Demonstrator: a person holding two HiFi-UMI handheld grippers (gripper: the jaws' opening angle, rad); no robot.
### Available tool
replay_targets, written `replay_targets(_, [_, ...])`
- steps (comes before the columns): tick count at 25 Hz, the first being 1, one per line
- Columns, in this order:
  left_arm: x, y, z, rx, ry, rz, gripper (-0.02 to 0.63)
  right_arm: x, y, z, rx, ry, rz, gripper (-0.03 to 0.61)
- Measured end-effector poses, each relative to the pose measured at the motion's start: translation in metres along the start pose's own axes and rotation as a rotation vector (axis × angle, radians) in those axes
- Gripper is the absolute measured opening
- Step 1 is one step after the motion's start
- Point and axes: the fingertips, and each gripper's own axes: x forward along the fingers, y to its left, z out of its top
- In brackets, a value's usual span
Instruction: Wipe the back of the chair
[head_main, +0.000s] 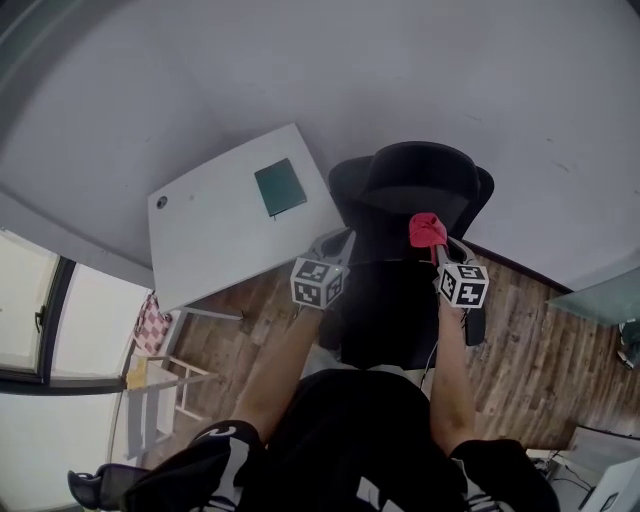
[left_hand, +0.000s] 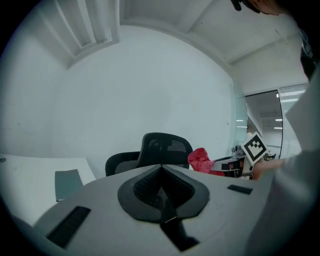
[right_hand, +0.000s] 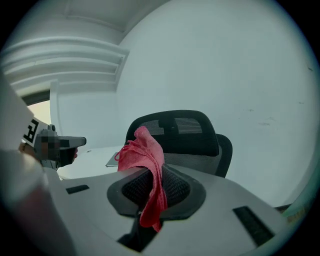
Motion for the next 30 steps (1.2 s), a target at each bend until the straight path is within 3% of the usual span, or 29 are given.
replay_targets(5, [-0.014,0.017,0.010,-0.031,-0.015,0.065,0.025,0.012,0.009,0.035,-0.024,-0.054,0.007,0.063])
replay_targets(10, [-0.023,0.025,0.024,-0.026,-0.043,0.074,0.025,0.011,0.033,0.063,-0.051,-0.110,0.046,0.063])
replay_targets(16, [-0.027,0.028,0.028,-0.025,-0.052,0.073,0.025,0.011,0.057,0.059,-0.100,-0.089,0.083,0.063])
replay_targets(30, [-0.024,0.031,0.028,-0.024,-0.041,0.061,0.025,0.016,0.061,0.050,-0.079,-0.071,0.092,0.064])
